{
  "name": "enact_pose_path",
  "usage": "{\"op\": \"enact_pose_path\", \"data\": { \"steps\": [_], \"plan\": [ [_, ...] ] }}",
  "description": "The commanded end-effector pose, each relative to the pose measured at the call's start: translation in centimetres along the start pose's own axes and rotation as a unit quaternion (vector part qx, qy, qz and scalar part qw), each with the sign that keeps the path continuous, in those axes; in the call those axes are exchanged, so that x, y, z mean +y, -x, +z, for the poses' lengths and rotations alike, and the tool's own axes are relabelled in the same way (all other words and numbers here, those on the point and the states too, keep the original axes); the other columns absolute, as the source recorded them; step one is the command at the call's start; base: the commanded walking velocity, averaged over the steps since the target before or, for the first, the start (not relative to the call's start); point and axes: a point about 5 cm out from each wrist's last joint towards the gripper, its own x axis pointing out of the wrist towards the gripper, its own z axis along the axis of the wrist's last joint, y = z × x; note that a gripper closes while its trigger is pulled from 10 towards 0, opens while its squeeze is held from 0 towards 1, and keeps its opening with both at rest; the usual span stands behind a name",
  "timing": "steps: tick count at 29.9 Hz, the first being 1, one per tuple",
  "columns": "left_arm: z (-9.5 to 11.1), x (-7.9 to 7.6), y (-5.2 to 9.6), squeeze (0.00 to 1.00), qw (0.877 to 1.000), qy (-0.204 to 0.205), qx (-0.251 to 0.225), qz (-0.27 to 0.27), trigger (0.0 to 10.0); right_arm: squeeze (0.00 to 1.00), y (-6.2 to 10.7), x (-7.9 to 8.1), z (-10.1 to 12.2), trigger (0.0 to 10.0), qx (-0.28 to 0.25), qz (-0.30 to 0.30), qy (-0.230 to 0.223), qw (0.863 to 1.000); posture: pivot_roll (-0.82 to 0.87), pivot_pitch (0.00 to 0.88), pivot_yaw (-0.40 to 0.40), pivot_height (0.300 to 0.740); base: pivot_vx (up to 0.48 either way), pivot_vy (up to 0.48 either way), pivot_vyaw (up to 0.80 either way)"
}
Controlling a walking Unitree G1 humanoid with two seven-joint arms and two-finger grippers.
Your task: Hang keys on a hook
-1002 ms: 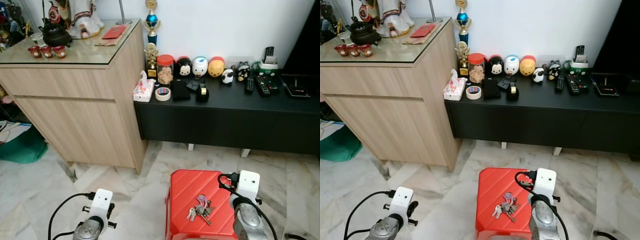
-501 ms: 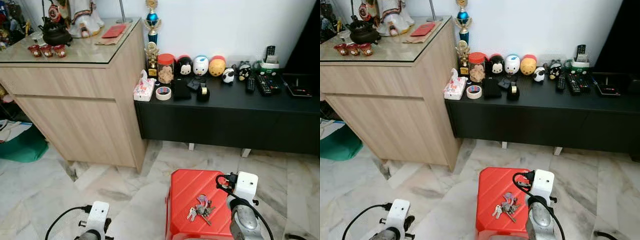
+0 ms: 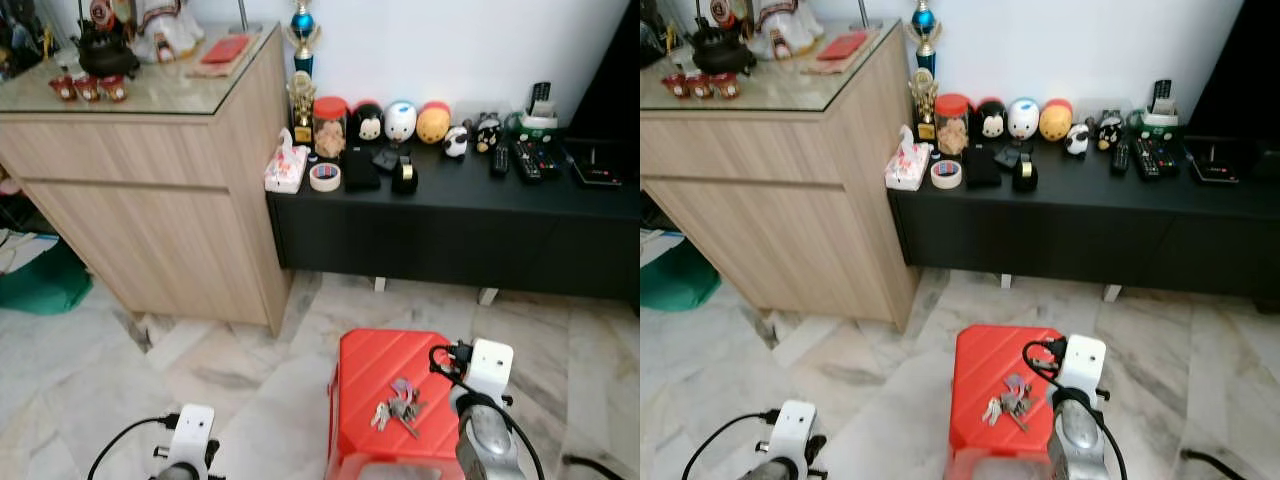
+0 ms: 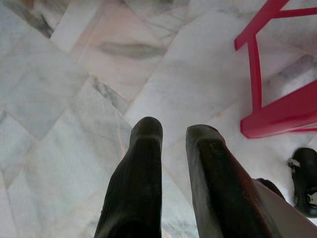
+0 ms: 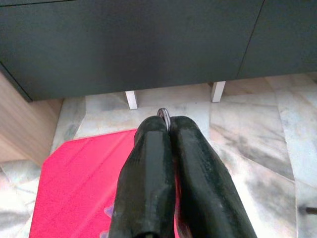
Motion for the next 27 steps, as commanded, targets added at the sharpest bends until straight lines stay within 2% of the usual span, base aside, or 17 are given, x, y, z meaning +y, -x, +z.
{"op": "enact_pose_path", "data": {
  "steps": [1, 20, 27],
  "plan": [
    [-1.1, 0.5, 0.3, 0.0, 1.0, 0.005, 0.024, 0.005, 10.0, 0.0, 0.0, 0.2, 0.0, 10.0, 0.001, 0.004, 0.002, 1.0, -0.07, 0.0, 0.031, 0.74, -0.345, 0.0, 0.0],
    [-2.0, 0.6, 0.6, 0.0, 0.999, 0.01, 0.042, 0.007, 10.0, 0.0, -0.5, -0.2, 0.4, 10.0, 0.001, -0.007, 0.0, 1.0, -0.08, 0.0, 0.035, 0.74, -0.359, 0.0, 0.0],
    [-2.1, 0.4, 0.7, 0.0, 0.999, 0.007, 0.043, 0.008, 10.0, 0.0, -0.6, -0.3, 0.5, 10.0, 0.002, -0.012, -0.008, 1.0, -0.07, 0.0, 0.031, 0.74, 0.0, 0.0, 0.0]
  ]
}}
